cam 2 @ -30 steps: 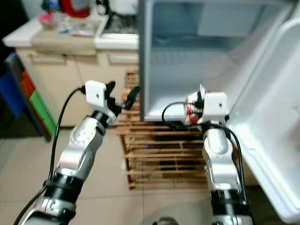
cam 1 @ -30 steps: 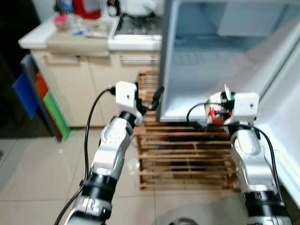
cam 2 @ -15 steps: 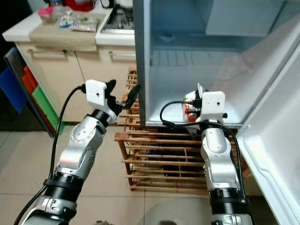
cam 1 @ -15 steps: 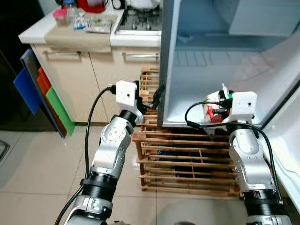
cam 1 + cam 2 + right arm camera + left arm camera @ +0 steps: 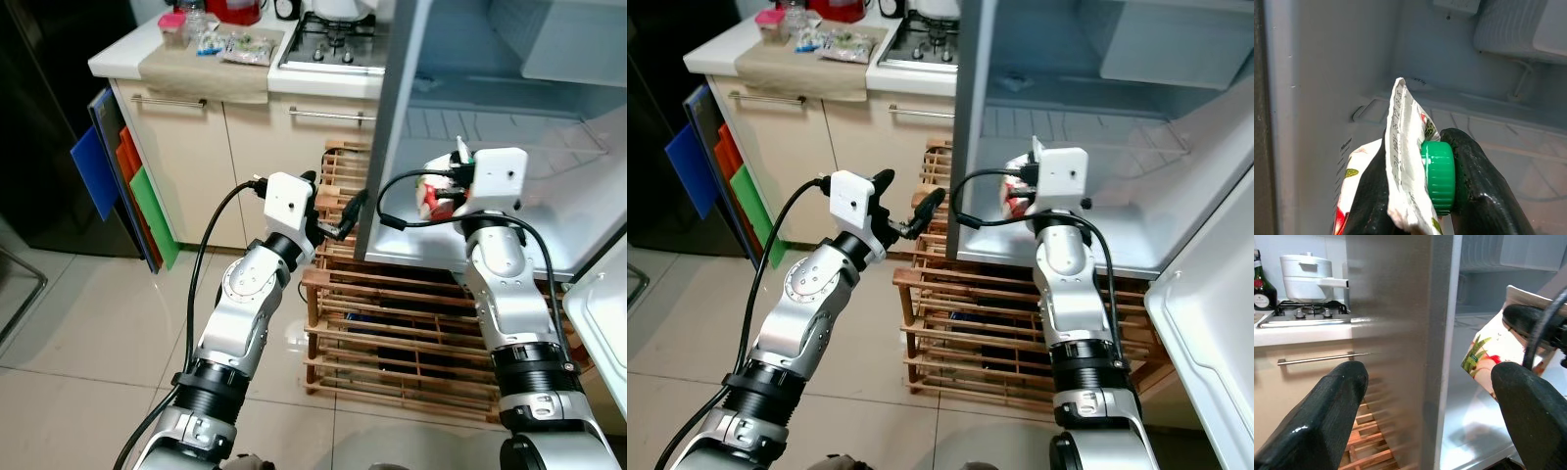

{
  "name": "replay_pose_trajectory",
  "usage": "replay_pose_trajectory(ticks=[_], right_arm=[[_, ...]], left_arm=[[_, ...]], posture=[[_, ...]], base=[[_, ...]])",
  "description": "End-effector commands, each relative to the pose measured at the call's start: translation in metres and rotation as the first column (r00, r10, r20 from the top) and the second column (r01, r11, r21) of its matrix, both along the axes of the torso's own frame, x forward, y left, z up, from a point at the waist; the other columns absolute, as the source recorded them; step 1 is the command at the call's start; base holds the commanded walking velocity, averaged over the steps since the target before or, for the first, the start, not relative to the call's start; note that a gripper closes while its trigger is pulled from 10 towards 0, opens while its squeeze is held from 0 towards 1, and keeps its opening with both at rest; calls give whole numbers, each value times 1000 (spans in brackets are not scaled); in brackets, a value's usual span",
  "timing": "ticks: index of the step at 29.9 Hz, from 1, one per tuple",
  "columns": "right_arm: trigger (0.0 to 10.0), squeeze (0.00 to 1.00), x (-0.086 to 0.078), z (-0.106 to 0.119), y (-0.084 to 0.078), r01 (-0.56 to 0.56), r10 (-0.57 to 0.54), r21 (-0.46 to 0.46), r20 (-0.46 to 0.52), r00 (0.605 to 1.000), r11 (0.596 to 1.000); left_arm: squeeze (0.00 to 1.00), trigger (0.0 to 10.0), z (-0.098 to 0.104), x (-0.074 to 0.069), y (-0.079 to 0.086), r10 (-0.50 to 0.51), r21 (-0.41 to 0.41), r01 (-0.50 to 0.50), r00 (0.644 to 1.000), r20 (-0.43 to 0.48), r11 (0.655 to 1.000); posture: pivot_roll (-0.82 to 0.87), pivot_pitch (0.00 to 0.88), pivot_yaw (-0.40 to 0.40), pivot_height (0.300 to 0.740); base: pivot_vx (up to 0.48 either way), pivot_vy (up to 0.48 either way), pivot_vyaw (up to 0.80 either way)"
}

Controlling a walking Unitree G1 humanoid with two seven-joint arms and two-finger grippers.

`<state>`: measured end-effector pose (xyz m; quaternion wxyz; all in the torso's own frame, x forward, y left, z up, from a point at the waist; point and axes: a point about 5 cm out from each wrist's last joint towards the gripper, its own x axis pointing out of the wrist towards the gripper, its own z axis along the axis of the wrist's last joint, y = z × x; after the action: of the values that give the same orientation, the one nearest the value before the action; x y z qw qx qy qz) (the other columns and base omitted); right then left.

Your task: Restocking fridge

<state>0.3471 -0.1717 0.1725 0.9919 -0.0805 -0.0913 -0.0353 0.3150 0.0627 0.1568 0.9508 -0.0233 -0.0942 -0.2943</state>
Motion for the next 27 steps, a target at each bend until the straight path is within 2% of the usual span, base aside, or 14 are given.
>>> replay_pose_trajectory(ticks=[1, 4, 7, 8, 11, 14, 18, 27], right_arm=[[10000, 0, 1, 3, -6, 55, -55, 7, 37, 998, 998], [10000, 0, 5, 9, -7, 79, -80, 19, 63, 995, 997], [10000, 0, 9, 21, -3, 73, -71, -17, 110, 991, 997], [10000, 0, 9, 24, -7, 94, -93, -4, 122, 988, 996], [10000, 0, 5, 21, -11, 117, -118, 11, 115, 986, 993], [10000, 0, -9, 7, -16, 132, -132, 2, 79, 988, 991], [10000, 0, -19, -7, -21, 151, -151, 3, 46, 988, 989], [10000, 0, -14, 1, -19, 163, -164, 19, 67, 984, 986]], left_arm=[[0, 10000, -2, -5, 2, -10, 9, 10, 1000, -2, 1000], [0, 10000, -2, -10, 4, -8, -5, 8, 1000, -2, 1000], [0, 10000, -1, -13, 4, -11, 8, 11, 1000, 10, 1000], [0, 10000, -3, -11, 6, -5, 32, 5, 1000, 17, 999], [0, 10000, -4, -10, 8, 7, 40, -8, 1000, 16, 999], [0, 10000, -1, -8, 7, 19, 2, -19, 1000, 6, 1000], [0, 10000, 2, -7, 1, 2, -10, -2, 1000, 6, 1000], [0, 10000, 7, 1, 0, -2, -16, 2, 1000, 17, 1000]], posture=[[-122, 22, -36, 732], [-103, 26, -43, 732], [-83, 22, -60, 732], [-76, 18, -69, 732], [-92, 16, -65, 732], [-118, 23, -35, 732], [-143, 19, -9, 732], [-144, 0, 8, 732]], base=[[0, 0, 0], [0, 0, 0], [0, 0, 0], [0, 0, 0], [0, 0, 0], [0, 0, 0], [184, -383, 0], [295, -373, 0]])
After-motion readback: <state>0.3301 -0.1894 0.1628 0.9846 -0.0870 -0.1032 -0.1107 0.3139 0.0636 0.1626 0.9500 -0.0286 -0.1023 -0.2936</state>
